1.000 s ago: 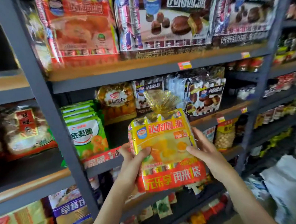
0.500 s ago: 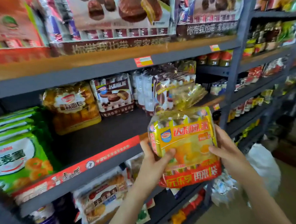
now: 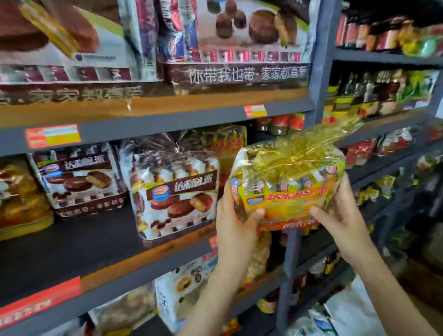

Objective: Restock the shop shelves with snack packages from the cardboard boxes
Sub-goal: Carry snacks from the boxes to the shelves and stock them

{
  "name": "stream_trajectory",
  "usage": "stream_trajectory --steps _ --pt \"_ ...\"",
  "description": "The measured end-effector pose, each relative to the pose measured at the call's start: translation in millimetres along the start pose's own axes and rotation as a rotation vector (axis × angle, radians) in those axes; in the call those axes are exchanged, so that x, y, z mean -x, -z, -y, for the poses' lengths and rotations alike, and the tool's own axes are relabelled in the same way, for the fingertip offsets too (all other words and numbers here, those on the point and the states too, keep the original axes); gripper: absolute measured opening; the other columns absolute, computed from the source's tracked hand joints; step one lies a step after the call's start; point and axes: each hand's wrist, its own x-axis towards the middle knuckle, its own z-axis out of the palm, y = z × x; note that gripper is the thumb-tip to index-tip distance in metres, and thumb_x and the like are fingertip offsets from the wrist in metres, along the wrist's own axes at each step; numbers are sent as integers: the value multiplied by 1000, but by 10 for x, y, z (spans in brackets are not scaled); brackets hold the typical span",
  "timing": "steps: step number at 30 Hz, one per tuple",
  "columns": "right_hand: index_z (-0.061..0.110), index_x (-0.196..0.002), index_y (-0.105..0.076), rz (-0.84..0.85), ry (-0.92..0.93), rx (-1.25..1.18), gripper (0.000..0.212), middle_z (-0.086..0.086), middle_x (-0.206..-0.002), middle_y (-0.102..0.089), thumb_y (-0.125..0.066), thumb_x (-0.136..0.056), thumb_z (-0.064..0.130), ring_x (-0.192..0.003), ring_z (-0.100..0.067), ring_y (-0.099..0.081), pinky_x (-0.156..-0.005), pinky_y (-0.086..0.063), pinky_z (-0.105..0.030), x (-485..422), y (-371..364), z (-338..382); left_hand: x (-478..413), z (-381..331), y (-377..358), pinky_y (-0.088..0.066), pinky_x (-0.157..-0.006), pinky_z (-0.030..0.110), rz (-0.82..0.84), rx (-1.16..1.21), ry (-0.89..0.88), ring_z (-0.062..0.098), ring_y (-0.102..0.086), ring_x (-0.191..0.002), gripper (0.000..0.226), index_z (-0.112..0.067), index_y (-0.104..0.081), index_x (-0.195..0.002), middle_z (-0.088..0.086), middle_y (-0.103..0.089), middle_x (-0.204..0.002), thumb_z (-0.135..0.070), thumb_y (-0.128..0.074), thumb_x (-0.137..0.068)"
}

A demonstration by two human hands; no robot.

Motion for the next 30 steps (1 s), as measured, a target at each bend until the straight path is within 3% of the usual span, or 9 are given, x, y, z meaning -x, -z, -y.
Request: stream_trajectory --steps 3,9,12,15,17,20,23,27,30 --pt "52 -143 -12 19 21 -1 85 15 -157 -20 -63 -81 21 -139 1 -29 -106 -35 -17 -415 -69 -110 -245 29 -187 -37 -110 43 -109 36 -20 10 -44 -132 76 -22 -26 -149 -5 -49 -141 -6 -64 -85" --pt "31 -152 -8 89 76 1 85 8 -157 -24 -57 -90 0 -140 -5 -30 -116 -27 -36 -1116 -87 -499 -761 271 -542 -33 -114 35 -265 -98 -46 15 -36 -137 74 -14 -21 -150 6 -40 -147 -2 -61 -88" --pt "36 -150 -3 139 15 21 88 6 -158 -21 -58 -91 2 -141 -4 -28 -115 -29 -35 -1307 -134 -737 -921 405 -701 -27 -117 42 -296 -169 25 21 -27 -143 74 -8 -16 -150 10 -32 -152 1 -56 -89" --pt "43 -145 7 208 -37 158 100 7 -159 -11 -68 -86 15 -145 -8 -12 -119 -19 -38 -1447 -285 -938 -1045 489 -812 -18 -119 35 -369 -284 109 28 -19 -145 72 -1 -10 -150 18 -24 -153 2 -52 -92" --pt "38 -146 5 225 34 209 103 6 -155 -18 -72 -83 13 -142 -8 -22 -114 -26 -31 -1567 -380 -978 -1093 493 -870 -12 -115 28 -401 -341 137 31 -15 -145 72 2 -4 -150 21 -18 -154 0 -49 -94" --pt "26 -150 -2 285 83 272 98 3 -152 -25 -73 -83 16 -138 -10 -30 -110 -30 -29 -1794 -465 -1014 -1171 483 -907 -4 -114 28 -404 -451 151 35 -6 -146 87 3 8 -148 25 -6 -156 -4 -57 -91" --pt "20 -152 9 370 60 318 104 2 -158 -13 -70 -85 22 -143 -14 -21 -114 -25 -35 -1958 -527 -1082 -1201 555 -891 1 -117 38 -321 -620 127 39 6 -145 111 -3 21 -146 25 10 -155 -8 -69 -81" --pt "19 -150 14 421 88 314 104 -1 -159 -5 -68 -86 22 -145 -16 -16 -114 -23 -34 -2030 -607 -1114 -1153 709 -884 -13 -110 52 -323 -1143 -121 51 -2 -141 112 -16 -2 -153 24 9 -155 8 -68 -66" --pt "16 -150 15 436 115 324 105 -6 -159 -5 -68 -86 23 -145 -20 -16 -116 -25 -39 -2062 -630 -1125 -1153 714 -919 -33 -105 57 -328 -1356 -111 49 -13 -141 108 -13 -15 -152 25 -7 -155 5 -73 -63"
